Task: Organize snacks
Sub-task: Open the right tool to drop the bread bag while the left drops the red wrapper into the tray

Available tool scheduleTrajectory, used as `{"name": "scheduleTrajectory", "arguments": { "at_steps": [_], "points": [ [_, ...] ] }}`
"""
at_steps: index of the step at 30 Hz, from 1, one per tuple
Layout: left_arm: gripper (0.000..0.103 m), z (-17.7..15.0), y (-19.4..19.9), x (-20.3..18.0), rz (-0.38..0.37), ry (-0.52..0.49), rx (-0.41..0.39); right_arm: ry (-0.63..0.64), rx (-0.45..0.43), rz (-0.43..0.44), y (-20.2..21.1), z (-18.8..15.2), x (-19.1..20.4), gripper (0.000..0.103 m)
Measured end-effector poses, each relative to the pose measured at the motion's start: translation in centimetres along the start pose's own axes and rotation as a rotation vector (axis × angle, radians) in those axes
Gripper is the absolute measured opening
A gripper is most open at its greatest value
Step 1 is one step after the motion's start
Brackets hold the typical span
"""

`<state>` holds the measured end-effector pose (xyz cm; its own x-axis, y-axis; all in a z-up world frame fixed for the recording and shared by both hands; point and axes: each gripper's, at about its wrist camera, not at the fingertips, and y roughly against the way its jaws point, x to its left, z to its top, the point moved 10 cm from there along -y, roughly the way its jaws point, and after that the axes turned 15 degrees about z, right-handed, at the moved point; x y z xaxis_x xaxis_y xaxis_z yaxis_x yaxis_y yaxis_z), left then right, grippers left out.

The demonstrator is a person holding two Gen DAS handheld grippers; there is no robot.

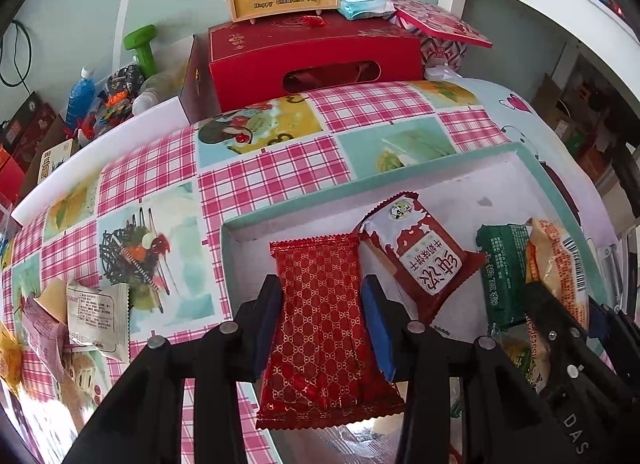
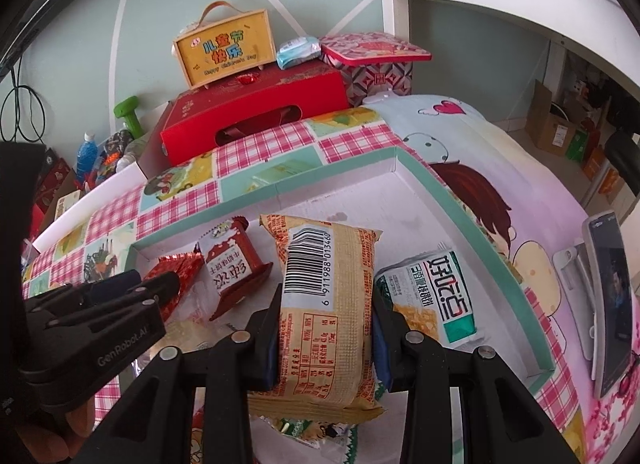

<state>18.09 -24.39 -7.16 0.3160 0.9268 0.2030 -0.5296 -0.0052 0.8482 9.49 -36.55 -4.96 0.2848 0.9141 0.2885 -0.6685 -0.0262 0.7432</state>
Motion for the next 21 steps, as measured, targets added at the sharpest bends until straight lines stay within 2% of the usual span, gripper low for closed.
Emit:
{"name": "scheduleTrajectory", "arguments": {
  "at_steps": [5,7,8,10,12,17,19,21],
  "points": [
    [0.055,-0.2,0.7,1.4,0.017,0.033,0.001,-0.01,0.018,0.0,-0.3,-0.3,-0.1,0.041],
    [0.061,-0.4,1.1,2.1,0.028,0.05,0.009,-0.019,0.019,-0.002,-0.3,-0.4,-0.3,0.049],
    [0.064,-0.6,1.3,2.6,0.029,0.06,0.014,-0.023,0.02,-0.002,-0.2,-0.4,-0.3,0.057],
    [0.068,-0.9,1.7,3.4,0.035,0.084,0.022,-0.026,0.022,0.0,-0.2,-0.4,-0.3,0.062],
    [0.078,-1.4,2.0,4.4,0.051,0.111,0.03,-0.023,0.023,0.004,-0.2,-0.4,-0.2,0.069],
    [0.087,-2.6,2.1,6.8,0.099,0.164,0.041,-0.017,0.023,0.03,-0.2,-0.4,0.3,0.088],
    [0.091,-3.0,1.9,7.7,0.114,0.202,0.048,-0.008,0.02,0.034,-0.2,-0.4,0.6,0.091],
    [0.091,-3.5,1.7,8.5,0.111,0.236,0.055,-0.002,0.017,0.035,-0.1,-0.3,0.7,0.103]
  ]
}}
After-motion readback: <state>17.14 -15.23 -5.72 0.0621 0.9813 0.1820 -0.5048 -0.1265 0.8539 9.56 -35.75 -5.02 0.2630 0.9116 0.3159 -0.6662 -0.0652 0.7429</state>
